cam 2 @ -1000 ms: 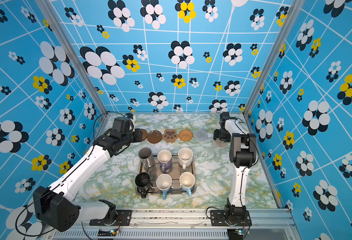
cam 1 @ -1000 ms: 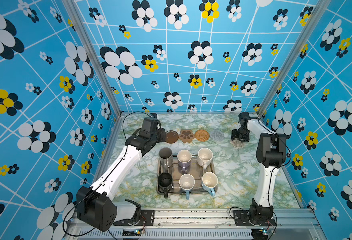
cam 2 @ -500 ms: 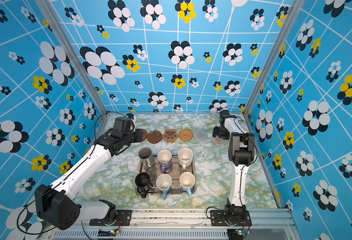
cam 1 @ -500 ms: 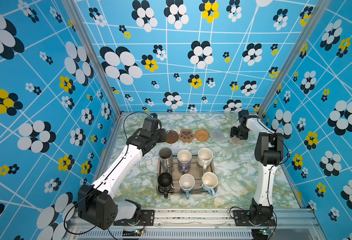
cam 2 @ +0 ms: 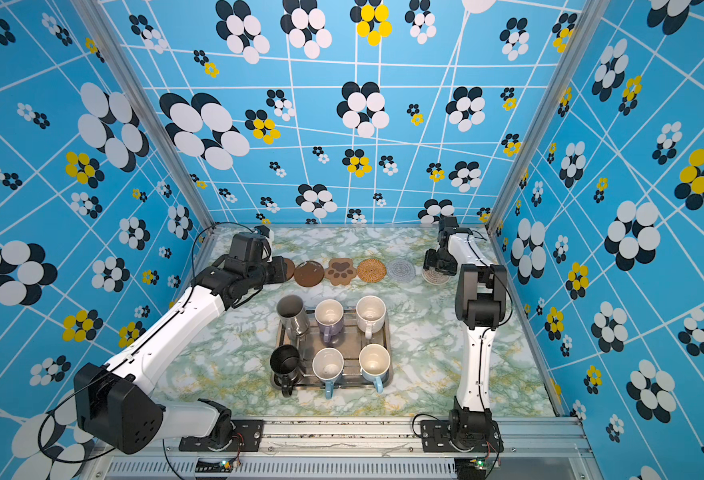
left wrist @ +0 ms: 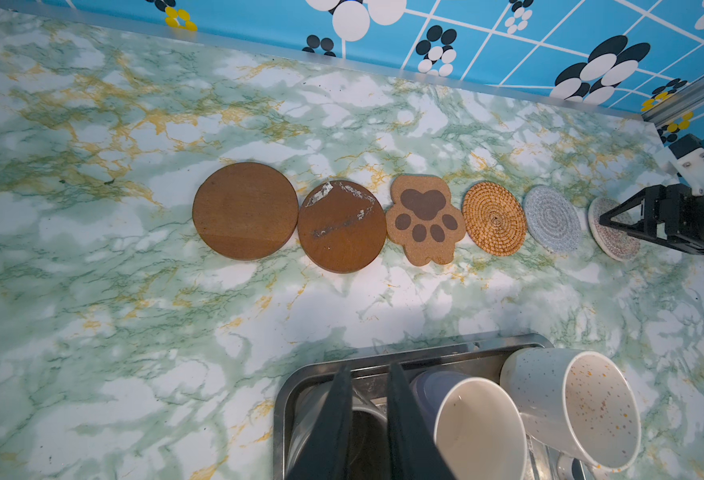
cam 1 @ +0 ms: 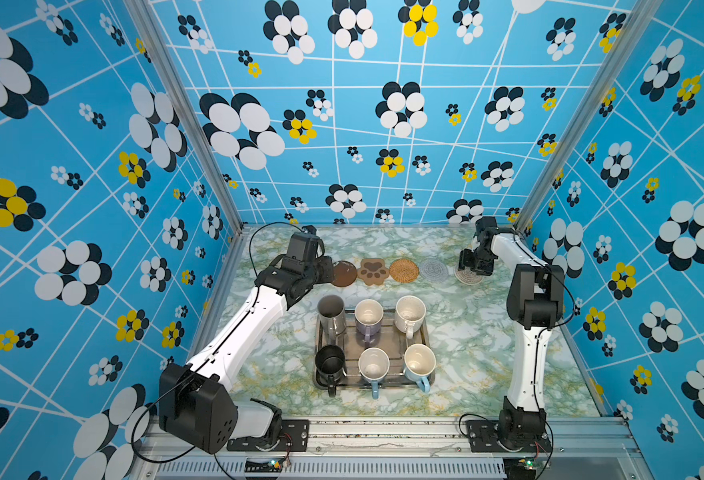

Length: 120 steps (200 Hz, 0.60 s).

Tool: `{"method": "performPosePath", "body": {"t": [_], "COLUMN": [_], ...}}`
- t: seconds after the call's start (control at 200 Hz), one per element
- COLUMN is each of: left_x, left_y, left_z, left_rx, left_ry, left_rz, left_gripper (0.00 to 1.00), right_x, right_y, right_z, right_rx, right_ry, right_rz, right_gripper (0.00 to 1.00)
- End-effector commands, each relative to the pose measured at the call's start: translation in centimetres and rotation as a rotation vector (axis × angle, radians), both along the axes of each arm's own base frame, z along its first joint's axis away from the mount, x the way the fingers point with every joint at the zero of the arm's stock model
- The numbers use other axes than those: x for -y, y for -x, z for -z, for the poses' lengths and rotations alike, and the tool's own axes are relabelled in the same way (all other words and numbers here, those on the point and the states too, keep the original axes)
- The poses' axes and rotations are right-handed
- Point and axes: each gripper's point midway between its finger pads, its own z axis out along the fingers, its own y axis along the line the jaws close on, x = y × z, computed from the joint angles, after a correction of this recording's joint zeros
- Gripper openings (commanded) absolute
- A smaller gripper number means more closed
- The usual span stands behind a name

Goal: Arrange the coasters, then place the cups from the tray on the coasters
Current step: 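Push the multicolour knit coaster against the light blue coaster with the right gripper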

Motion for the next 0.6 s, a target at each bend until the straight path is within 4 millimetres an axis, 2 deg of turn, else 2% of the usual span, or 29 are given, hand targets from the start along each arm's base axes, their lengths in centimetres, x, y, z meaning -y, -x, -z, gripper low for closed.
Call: {"method": "performPosePath", "body": {"t": [0.0,0.595], "left_x": [-0.1,-0.3], "left_y": [-0.4,-0.3], "left_z": [-0.7,-0.6], "left_rx": [0.009,0.009], "left_ry": [0.004,-0.003], "left_rz": [-0.01,-0.012], "left_gripper": [0.19,0.19], "right_x": [-1.9,-3.0], "right_y": [1.3,1.3], "right_z": [3.4,3.5], "right_rx": [-0.095,-0.107], "right_ry": [-0.053,-0.036], "right_rz": [-0.014,-0.039], "right_gripper": [0.69,0.68]}}
